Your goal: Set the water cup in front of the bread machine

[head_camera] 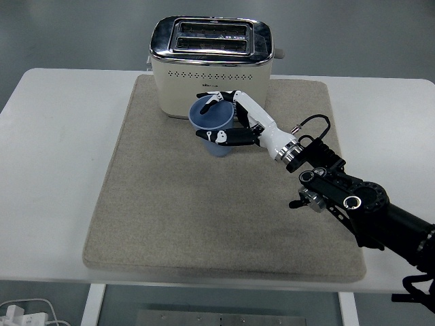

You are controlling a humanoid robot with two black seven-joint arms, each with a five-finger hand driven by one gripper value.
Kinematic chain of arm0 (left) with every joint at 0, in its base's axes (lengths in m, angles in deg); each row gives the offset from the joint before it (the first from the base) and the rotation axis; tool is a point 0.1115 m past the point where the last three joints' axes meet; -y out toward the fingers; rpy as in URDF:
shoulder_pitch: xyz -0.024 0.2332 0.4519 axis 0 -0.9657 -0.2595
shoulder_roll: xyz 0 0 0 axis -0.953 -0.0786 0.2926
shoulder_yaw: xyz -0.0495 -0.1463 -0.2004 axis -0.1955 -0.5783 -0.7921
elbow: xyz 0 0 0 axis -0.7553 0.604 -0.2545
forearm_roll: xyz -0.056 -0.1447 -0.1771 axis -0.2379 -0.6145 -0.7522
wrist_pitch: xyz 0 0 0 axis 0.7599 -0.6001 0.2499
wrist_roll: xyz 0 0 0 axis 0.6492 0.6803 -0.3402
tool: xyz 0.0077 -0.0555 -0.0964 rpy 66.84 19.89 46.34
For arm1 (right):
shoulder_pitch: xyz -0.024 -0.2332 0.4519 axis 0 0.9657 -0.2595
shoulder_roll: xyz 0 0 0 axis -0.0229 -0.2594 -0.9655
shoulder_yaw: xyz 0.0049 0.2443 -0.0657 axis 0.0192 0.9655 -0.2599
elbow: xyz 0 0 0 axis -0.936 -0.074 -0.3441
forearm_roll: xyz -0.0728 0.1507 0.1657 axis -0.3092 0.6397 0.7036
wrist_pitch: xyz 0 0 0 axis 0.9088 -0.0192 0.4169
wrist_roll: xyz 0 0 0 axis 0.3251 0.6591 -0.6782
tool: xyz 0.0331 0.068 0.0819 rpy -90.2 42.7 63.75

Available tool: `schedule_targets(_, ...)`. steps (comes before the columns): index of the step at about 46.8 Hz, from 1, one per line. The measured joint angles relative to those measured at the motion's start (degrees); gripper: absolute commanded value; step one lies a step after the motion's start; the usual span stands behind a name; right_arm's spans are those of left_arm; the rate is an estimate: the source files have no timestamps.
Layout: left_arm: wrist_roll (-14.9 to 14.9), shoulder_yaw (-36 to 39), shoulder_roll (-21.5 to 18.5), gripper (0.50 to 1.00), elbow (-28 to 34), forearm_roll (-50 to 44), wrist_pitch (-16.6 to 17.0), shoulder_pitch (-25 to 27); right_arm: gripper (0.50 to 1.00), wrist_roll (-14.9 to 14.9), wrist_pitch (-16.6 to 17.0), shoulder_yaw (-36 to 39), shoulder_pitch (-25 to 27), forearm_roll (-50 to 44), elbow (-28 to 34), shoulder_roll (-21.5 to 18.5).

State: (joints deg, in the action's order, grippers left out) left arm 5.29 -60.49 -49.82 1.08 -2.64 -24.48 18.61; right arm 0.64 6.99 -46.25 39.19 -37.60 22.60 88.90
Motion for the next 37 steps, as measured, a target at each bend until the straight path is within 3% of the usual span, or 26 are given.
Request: schedule_targets(37, 0.0, 0.0, 0.0, 1.0, 0.0, 0.0, 0.01, 0.01, 0.5, 0.0, -2.32, -0.59, 1.99, 0.73, 0.79, 0.0)
